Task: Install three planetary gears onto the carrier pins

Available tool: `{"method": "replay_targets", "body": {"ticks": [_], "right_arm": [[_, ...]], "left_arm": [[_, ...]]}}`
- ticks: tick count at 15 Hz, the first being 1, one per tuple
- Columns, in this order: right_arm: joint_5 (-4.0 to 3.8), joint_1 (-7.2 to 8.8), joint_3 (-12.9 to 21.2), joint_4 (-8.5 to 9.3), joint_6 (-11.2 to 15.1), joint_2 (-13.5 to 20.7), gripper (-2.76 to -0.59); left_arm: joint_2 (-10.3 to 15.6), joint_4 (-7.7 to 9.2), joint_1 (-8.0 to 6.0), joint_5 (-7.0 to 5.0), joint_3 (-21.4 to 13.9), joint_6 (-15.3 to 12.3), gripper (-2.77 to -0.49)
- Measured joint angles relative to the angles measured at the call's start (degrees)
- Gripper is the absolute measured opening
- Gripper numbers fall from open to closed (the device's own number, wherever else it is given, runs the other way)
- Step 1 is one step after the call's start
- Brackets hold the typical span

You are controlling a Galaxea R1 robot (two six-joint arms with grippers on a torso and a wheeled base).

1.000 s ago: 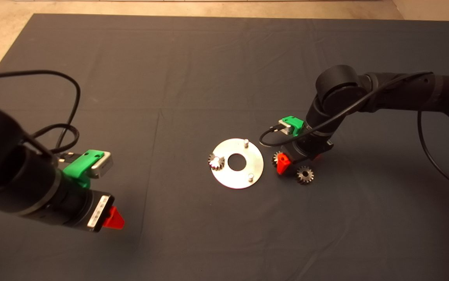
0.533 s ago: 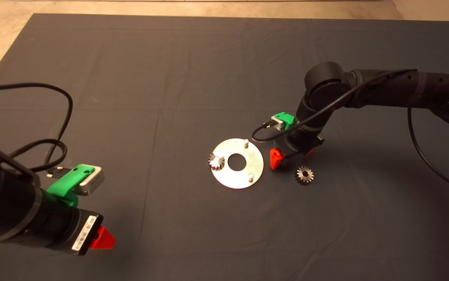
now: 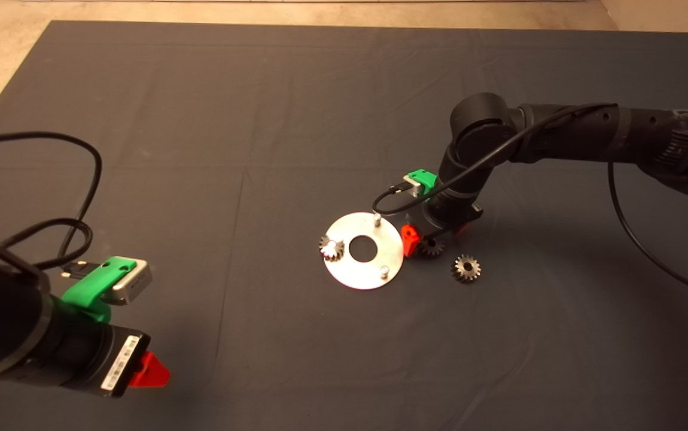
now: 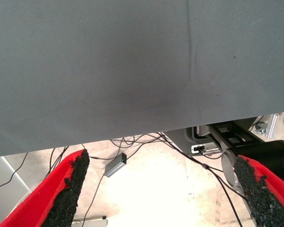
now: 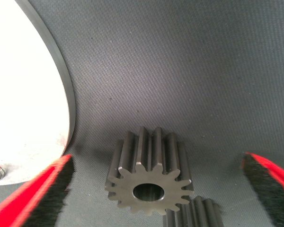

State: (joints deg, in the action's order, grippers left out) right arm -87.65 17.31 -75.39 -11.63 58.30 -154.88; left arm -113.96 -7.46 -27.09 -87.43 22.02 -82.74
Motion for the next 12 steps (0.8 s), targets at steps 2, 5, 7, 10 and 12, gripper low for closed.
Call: {"method": "replay_targets", "body": {"ticks": [2, 5, 7, 10, 12], "right_arm": [[0.0, 0.0, -0.13, -0.02, 0.0, -0.39, -0.82], [0.02, 0.02, -0.27, 0.0, 0.0, -0.52, -0.95], [0.0, 0.02, -0.41, 0.0, 0.0, -0.52, -1.04], [0.0, 0.02, -0.44, 0.0, 0.0, -0.5, -1.13], [0.02, 0.02, -0.44, 0.0, 0.02, -0.49, -1.27]], "left_arm": [[0.5, 0.02, 0.0, 0.0, -0.05, 0.02, -1.09], [0.67, 0.13, -0.15, 0.0, -0.05, 0.02, -1.09], [0.67, 0.13, -0.15, 0.0, -0.05, 0.02, -1.09], [1.41, 0.16, -0.15, 0.0, -0.05, 0.07, -1.09], [2.24, 0.16, -0.15, 0.0, -0.05, 0.18, -1.09]]}}
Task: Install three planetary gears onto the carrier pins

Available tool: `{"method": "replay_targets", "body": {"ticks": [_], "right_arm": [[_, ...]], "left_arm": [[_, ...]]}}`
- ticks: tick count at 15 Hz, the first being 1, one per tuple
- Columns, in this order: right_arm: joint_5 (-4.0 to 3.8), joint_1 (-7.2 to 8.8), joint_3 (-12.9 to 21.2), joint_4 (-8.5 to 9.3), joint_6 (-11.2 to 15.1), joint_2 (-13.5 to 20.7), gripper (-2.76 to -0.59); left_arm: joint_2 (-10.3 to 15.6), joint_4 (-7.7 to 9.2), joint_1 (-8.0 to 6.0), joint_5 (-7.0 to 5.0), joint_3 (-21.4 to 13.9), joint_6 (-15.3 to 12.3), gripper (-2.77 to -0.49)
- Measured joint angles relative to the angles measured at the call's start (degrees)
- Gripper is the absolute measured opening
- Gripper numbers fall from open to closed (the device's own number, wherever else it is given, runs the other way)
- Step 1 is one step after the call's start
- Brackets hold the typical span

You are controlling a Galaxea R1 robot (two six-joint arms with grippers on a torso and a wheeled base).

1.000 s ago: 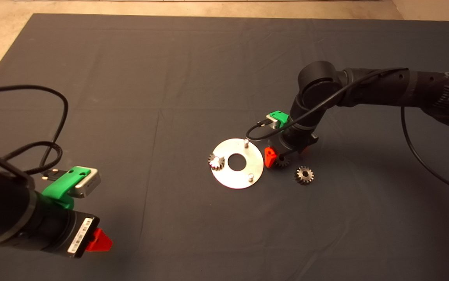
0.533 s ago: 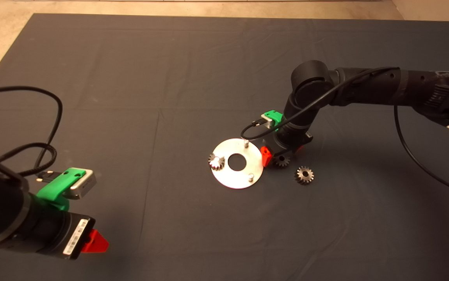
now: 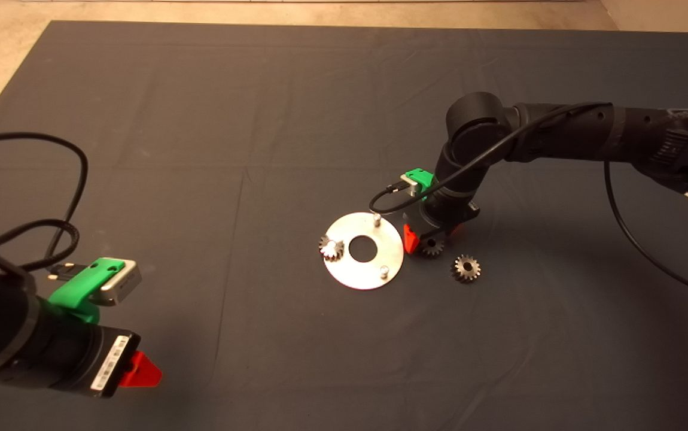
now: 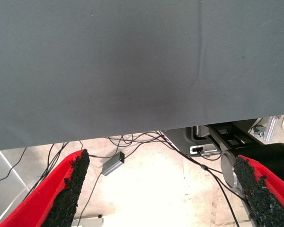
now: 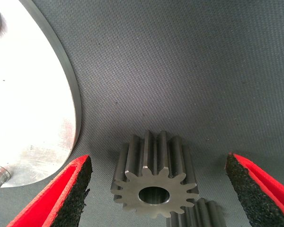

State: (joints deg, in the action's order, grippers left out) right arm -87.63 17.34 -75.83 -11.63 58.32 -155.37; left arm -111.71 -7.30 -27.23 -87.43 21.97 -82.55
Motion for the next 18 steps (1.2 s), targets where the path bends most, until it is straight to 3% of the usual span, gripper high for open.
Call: {"method": "replay_targets", "body": {"ticks": [14, 16, 18], "right_arm": [[0.0, 0.02, 0.0, 0.0, 0.06, 0.13, -1.82], [0.0, 0.02, 0.02, 0.0, 0.06, 0.13, -1.82], [0.12, 0.0, 0.06, 0.04, 0.06, 0.12, -1.98]], "left_arm": [[0.78, 0.03, 0.0, 0.0, -0.5, 0.34, -1.09], [0.78, 0.03, 0.0, 0.0, -0.5, 0.37, -1.09], [0.94, 0.03, 0.0, 0.0, -0.5, 0.87, -1.09]]}}
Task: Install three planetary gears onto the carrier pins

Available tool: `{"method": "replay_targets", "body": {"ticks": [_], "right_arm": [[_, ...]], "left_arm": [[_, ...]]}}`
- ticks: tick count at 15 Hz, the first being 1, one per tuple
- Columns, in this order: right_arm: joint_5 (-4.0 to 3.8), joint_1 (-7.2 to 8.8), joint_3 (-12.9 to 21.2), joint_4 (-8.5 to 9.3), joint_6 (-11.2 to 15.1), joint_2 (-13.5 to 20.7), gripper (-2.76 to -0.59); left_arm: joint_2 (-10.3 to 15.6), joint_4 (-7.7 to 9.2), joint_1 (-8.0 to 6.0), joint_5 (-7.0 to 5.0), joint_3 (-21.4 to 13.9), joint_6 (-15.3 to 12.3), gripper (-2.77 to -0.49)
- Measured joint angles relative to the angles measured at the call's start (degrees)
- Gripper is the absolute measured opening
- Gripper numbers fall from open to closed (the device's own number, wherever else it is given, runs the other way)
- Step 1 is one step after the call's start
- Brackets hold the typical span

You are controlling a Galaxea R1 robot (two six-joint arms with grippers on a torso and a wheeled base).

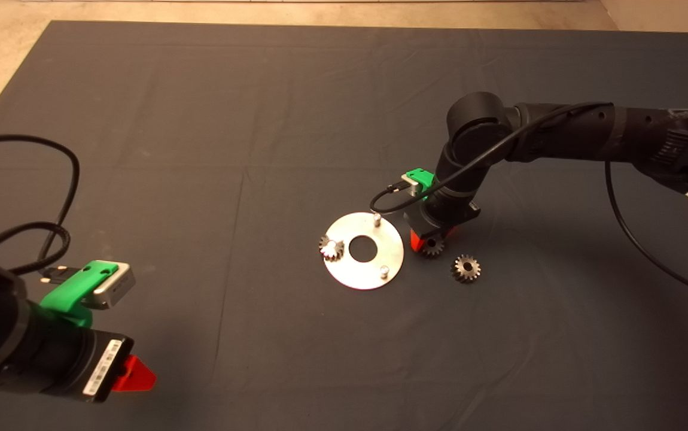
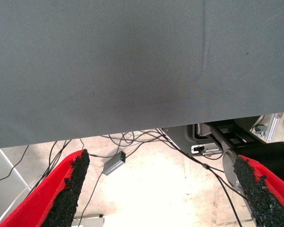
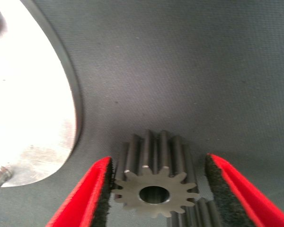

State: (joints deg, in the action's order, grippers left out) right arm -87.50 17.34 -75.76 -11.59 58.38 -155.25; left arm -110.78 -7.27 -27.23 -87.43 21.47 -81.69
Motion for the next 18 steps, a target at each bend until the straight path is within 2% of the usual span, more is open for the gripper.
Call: {"method": "replay_targets", "body": {"ticks": [3, 8, 18], "right_arm": [[-0.01, 0.0, 0.3, 0.07, 0.0, 0.02, -1.99], [-0.12, 0.0, 1.15, 0.2, -0.01, 0.04, -2.19], [-0.12, 0.02, 1.24, 0.2, 0.0, 0.15, -2.23]], "left_arm": [[0.5, 0.0, -0.11, -0.02, 0.0, 0.55, -1.09], [0.79, 0.02, -0.11, 0.0, 0.0, 1.04, -1.09], [0.79, 0.24, -0.11, 0.0, 0.0, 1.16, -1.09]]}}
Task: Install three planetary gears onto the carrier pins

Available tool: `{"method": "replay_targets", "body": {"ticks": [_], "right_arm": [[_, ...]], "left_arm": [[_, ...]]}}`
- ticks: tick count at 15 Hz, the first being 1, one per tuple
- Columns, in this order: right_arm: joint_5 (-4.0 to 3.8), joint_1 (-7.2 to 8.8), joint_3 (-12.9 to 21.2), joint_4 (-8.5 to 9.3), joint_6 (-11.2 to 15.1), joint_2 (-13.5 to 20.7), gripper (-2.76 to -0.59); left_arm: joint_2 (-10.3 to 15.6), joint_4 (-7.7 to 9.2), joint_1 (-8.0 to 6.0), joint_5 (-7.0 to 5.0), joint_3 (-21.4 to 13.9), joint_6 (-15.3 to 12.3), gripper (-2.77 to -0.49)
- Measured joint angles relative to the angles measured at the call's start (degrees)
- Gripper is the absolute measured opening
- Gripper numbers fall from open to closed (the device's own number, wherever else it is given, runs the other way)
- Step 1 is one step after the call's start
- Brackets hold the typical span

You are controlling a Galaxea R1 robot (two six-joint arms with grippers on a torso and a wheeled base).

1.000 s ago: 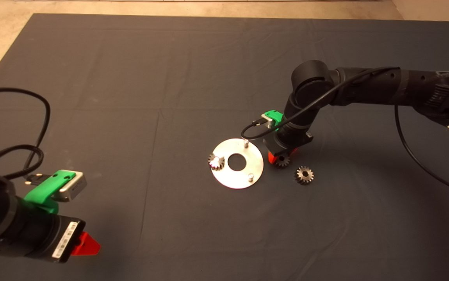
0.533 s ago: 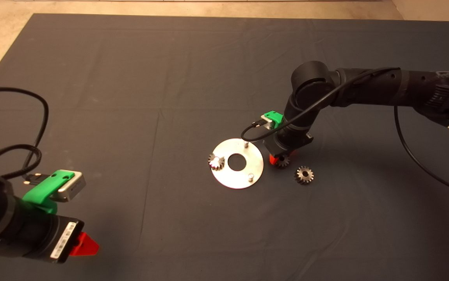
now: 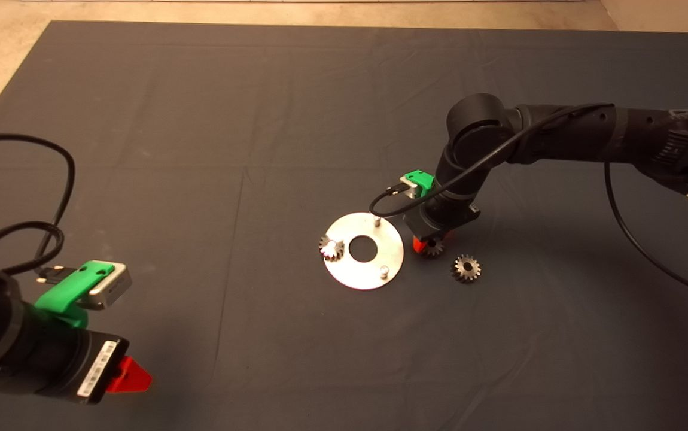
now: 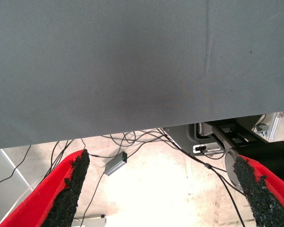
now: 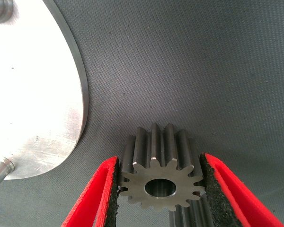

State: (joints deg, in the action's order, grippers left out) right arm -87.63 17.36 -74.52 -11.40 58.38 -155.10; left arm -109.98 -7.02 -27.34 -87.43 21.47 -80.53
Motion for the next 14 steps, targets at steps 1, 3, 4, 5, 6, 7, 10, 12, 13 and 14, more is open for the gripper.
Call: {"method": "replay_targets", "body": {"ticks": [1, 3, 4, 5, 6, 7, 10, 12, 13, 14], "right_arm": [[0.0, 0.07, 0.0, 0.0, 0.0, 0.0, -2.26], [0.02, 0.68, 0.05, 0.0, 0.0, -0.03, -2.26], [0.0, 1.38, 0.11, 0.0, 0.0, -0.11, -2.26], [0.02, 2.2, 0.11, 0.0, 0.0, -0.2, -2.26], [0.12, 3.11, 0.11, 0.0, 0.0, -0.22, -2.26], [0.12, 4.17, 0.11, 0.02, -0.01, -0.22, -2.26], [0.15, 7.69, -1.7, 1.3, -2.18, -0.61, -2.26], [0.15, 8.68, -5.37, 2.64, -5.62, -1.44, -2.26], [0.12, 8.7, -6.85, 3.22, -6.43, -1.86, -2.26], [0.12, 8.7, -7.16, 3.32, -6.64, -1.96, -2.26]], "left_arm": [[0.0, 0.27, 0.0, 0.0, 0.0, 0.02, -1.09], [0.0, 0.63, 0.0, 0.0, 0.0, 0.02, -1.09], [0.01, 0.8, 0.0, 0.0, 0.0, 0.02, -1.09], [0.0, 0.91, 0.0, 0.0, 0.0, 0.02, -1.09], [0.0, 1.05, 0.0, 0.0, 0.0, 0.05, -1.09], [0.01, 1.07, 0.0, 0.0, 0.0, 0.05, -1.09], [-0.02, 1.29, -0.02, 0.0, 0.0, 0.05, -1.09], [-0.02, 1.49, 0.0, 0.0, 0.0, 0.07, -1.09], [-0.02, 1.51, 0.0, 0.0, 0.0, 0.05, -1.09], [-0.02, 1.54, 0.0, 0.0, 0.0, 0.06, -1.09]]}}
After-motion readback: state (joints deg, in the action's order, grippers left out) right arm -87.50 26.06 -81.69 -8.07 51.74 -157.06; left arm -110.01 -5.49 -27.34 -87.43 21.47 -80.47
